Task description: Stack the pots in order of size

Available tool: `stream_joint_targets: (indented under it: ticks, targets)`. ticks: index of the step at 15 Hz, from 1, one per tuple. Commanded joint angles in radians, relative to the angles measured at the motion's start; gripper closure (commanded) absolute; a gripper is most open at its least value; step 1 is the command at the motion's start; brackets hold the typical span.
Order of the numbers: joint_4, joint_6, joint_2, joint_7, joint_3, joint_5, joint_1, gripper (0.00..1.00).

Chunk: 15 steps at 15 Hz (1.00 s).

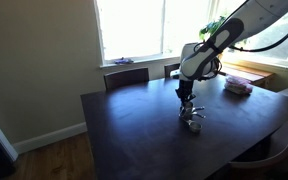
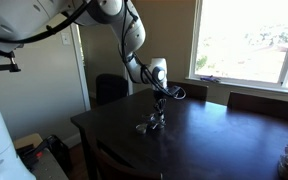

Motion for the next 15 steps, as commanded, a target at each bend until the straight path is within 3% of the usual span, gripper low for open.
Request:
stream_joint_targets:
  ticks: [1, 13, 14, 15]
  targets:
    - [0.045, -0.072, 0.022, -0.027, 0.000, 0.001, -0.001, 0.96]
    - [0.051, -0.055, 0.037, -0.054, 0.000, 0.000, -0.018, 0.96]
    - [0.052, -0.053, 0.039, -0.049, -0.005, -0.003, -0.013, 0.86]
    - [0.056, -0.053, 0.042, -0.045, -0.008, -0.005, -0.011, 0.69]
